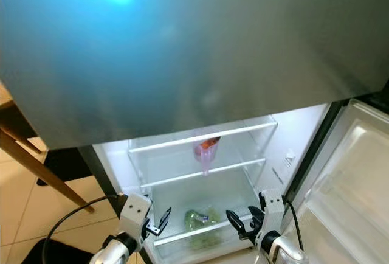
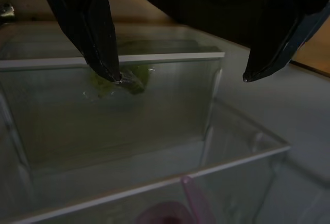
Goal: Restocking fridge
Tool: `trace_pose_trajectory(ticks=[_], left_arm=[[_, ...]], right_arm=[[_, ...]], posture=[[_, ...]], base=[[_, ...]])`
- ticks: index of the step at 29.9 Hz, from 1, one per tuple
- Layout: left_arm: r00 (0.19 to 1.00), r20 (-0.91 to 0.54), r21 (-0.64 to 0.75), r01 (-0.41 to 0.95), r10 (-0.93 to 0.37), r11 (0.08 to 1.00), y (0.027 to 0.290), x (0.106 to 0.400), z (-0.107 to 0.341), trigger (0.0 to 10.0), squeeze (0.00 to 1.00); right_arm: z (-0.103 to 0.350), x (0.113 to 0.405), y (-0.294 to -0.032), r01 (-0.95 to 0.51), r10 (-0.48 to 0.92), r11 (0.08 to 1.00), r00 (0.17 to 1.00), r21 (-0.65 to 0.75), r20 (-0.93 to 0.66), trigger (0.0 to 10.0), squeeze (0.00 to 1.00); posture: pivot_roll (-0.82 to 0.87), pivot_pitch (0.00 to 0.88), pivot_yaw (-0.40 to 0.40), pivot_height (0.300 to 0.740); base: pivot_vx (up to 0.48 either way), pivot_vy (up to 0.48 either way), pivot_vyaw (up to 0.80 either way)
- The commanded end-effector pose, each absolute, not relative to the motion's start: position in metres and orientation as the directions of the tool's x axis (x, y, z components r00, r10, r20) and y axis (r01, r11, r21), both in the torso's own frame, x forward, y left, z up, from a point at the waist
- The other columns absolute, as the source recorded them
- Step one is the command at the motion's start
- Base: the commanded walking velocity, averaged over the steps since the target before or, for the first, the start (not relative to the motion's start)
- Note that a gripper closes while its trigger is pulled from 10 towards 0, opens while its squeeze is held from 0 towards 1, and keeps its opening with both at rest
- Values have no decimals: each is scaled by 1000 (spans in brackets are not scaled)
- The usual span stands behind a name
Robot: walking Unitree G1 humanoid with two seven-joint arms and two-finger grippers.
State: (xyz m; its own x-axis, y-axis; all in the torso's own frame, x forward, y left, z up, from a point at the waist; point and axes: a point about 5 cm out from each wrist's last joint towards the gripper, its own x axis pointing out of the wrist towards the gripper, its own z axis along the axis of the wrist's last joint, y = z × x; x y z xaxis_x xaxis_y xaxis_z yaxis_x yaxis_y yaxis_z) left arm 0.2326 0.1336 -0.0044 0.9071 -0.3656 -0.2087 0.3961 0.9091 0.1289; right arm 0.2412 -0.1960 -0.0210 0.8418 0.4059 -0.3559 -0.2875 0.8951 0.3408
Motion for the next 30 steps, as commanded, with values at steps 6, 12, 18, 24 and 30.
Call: trace_pose_trajectory(ticks=[6,12,18,24,30], left_arm=[[901,-210,138,411,-379,901,136,234,-4,10000,0],[898,-213,139,418,-385,898,136,234,-4,10000,0],[887,-224,134,438,-403,889,133,233,-6,10000,0],[868,-249,96,463,-430,881,130,230,-10,10000,0],[873,-316,56,409,-372,911,136,225,-23,10000,0]], right_arm=[[-26,235,-198,-270,397,897,840,349,-370,10000,0],[-28,233,-199,-266,396,897,839,353,-373,10000,0],[-30,230,-198,-260,394,898,836,356,-382,10000,0],[-36,226,-201,-222,359,917,821,331,-444,10000,0],[-54,208,-203,-215,307,951,748,222,-588,10000,0]], posture=[[-52,8,-5,711],[-52,6,-3,731],[-54,9,-2,740],[-58,11,-2,740],[-57,10,-4,740]], base=[[0,0,0],[0,0,0],[0,0,0],[0,-80,0],[0,-400,0]])
